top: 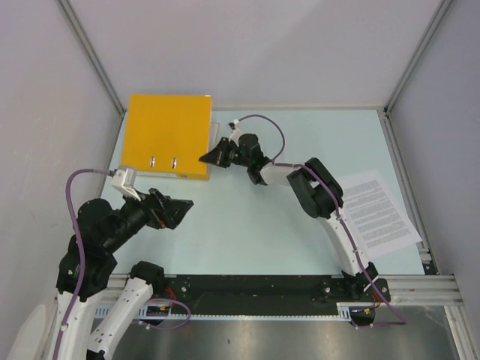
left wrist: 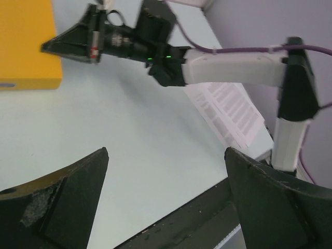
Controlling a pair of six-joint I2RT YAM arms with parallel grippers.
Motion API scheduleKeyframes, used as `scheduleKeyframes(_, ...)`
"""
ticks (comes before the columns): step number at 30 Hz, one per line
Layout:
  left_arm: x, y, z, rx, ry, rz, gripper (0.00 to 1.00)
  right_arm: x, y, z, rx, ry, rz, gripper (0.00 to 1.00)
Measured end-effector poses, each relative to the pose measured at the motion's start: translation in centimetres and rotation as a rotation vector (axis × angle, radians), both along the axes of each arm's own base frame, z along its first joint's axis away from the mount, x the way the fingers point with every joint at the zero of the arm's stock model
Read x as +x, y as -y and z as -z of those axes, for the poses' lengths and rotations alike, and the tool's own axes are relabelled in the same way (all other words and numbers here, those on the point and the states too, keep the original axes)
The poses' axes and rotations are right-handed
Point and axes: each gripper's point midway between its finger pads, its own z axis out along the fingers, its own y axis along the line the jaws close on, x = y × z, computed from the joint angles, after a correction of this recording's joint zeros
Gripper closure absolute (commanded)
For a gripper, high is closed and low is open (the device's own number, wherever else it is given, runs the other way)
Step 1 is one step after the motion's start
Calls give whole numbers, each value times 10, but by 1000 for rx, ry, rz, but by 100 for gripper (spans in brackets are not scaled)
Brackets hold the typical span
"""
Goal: Put the files into the folder
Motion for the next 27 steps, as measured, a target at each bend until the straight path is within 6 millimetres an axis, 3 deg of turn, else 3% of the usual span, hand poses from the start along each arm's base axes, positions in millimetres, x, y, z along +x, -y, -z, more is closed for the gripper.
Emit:
scheduleKeyframes(6,20,-39,17,7,-158,-307,0,-14,23,-7,-204,213,-52,100)
scheduleKeyframes(9,27,-57,10,-7,-216,-448,0,-26,39,-16,-334,374,-67,100)
scheduleKeyframes(15,28,-64,-18,-160,-210,-550,0,-72,64,-16,-598,670,-62,100)
scheduleKeyframes(20,20,-73,-22,-357,-260,-666,0,-112,71,15,-787,880,-64,100)
scheduleKeyframes(27,25,-70,-16,-437,-325,-705,0,-138,80,21,-956,1055,38,100)
